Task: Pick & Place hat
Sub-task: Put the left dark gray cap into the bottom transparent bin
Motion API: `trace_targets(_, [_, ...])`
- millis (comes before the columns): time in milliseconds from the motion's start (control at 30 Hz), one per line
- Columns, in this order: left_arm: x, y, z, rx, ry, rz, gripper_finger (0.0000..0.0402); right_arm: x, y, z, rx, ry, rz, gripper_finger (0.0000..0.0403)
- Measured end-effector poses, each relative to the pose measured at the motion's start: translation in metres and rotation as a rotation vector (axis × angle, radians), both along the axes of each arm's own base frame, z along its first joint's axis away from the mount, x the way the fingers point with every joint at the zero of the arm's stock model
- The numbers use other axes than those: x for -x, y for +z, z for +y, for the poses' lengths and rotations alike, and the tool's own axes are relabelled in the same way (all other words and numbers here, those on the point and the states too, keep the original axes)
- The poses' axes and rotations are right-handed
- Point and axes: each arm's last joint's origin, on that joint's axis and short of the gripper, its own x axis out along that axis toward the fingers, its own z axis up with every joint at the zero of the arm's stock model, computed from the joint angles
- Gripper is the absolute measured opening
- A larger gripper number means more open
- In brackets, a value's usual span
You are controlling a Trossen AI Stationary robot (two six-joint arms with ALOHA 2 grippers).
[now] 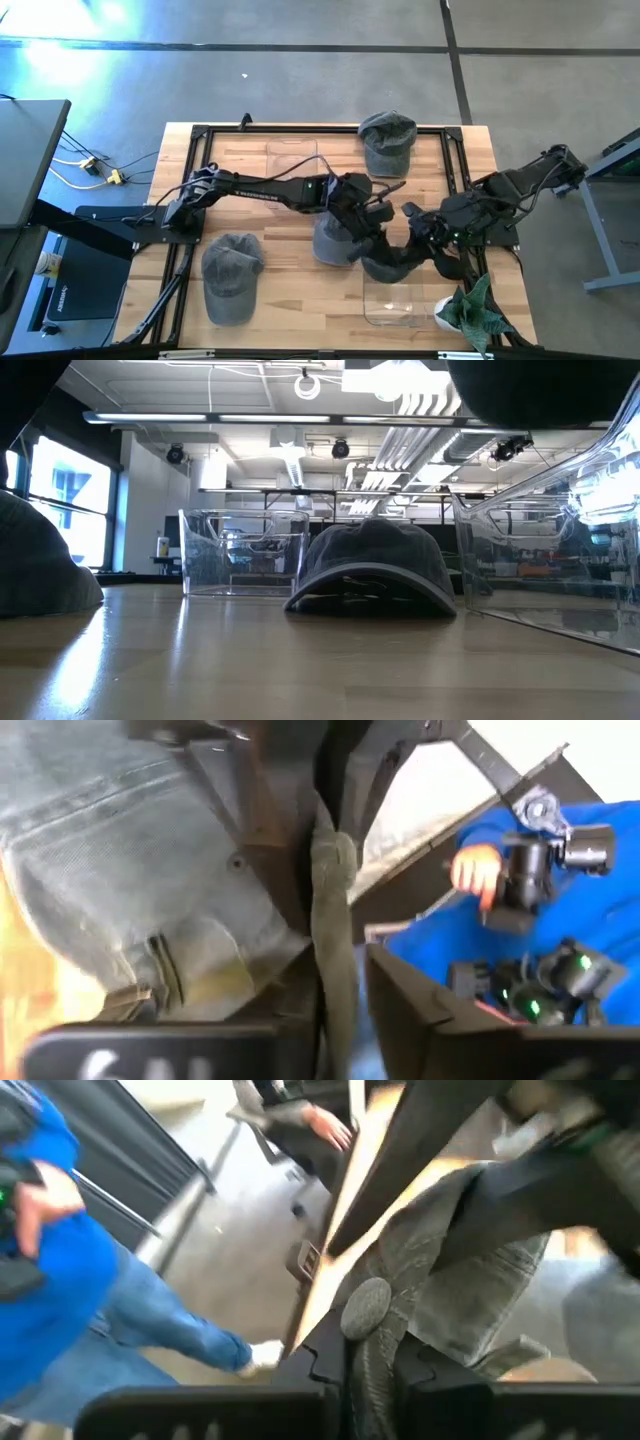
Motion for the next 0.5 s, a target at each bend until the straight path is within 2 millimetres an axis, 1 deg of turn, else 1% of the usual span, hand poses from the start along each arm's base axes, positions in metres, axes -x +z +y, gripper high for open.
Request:
trace_targets(67, [0.001,-0.006,0.018,-0.012,-0.027,0.047,0.0109,0.001,-0.005,0.005,0.035,0.002,0.032,0.0006])
trace_targets(133, [0.004,-0.013,0.037,-0.004,-0.025,0.127,0.0137,0.000,-0.009,0.010,0.065,-0.004,0.045,0.0010])
trace_targets(200, [0.006,-0.019,0.054,-0.005,0.014,0.200,0.0158,-0.001,-0.012,0.016,0.085,0.000,0.051,0.0011])
trace_targets(267, [0.011,-0.020,0.068,-0.029,0.070,0.244,0.0168,-0.003,-0.015,0.021,0.105,-0.003,0.058,0.0006])
trace_targets(333, [0.021,-0.013,0.073,-0.072,0.124,0.268,0.0170,-0.006,-0.019,0.025,0.123,-0.001,0.065,0.0006])
trace_targets(400, [0.026,-0.002,0.074,-0.119,0.179,0.235,0.0171,-0.008,-0.021,0.028,0.134,-0.001,0.072,0.0009])
trace_targets(433, [0.034,0.004,0.074,-0.143,0.207,0.251,0.0171,-0.009,-0.022,0.029,0.139,-0.004,0.072,0.0009])
trace_targets(467, [0.043,0.009,0.072,-0.169,0.224,0.279,0.0171,-0.010,-0.022,0.029,0.142,-0.011,0.067,0.0007])
trace_targets(500, [0.048,0.014,0.068,-0.193,0.240,0.279,0.0171,-0.011,-0.022,0.030,0.145,-0.016,0.059,0.0005])
